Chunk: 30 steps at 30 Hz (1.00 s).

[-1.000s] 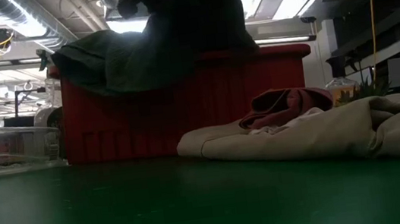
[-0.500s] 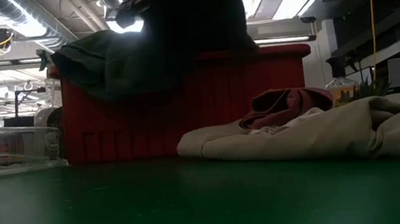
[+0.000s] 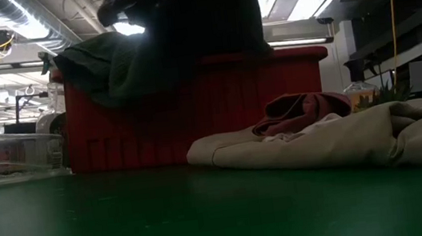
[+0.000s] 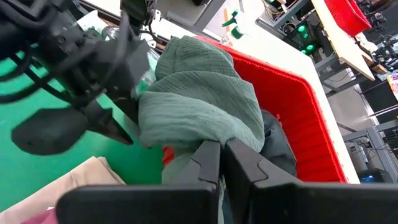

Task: Fold laundry
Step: Fold the green polo shirt

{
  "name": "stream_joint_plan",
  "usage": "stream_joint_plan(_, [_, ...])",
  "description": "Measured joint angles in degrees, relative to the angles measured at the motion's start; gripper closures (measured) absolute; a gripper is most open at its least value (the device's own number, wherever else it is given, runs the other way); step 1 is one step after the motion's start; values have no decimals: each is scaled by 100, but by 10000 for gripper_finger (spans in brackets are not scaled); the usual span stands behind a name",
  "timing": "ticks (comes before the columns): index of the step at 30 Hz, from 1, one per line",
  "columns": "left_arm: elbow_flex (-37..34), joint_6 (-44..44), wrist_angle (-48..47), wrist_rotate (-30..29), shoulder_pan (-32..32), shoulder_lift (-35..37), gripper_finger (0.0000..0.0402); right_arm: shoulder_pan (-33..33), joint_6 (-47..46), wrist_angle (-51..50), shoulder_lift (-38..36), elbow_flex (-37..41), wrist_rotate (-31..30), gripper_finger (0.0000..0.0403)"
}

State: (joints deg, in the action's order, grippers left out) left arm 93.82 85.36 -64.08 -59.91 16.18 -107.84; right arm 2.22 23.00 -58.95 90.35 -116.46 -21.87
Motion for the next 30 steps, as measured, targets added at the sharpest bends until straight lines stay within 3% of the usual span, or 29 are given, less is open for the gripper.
stream_joint_plan(7, [0,751,-842,-195,103,1,233,0,0,43,0,0,0,391])
stream_joint_plan(21, [0,713,-1884,-261,115,258,235,1,0,-47,0,-2,2,391])
stream_joint_plan(30, [7,471,-2600,296,211,361,314,2,-55,-104,0,-2,435,391])
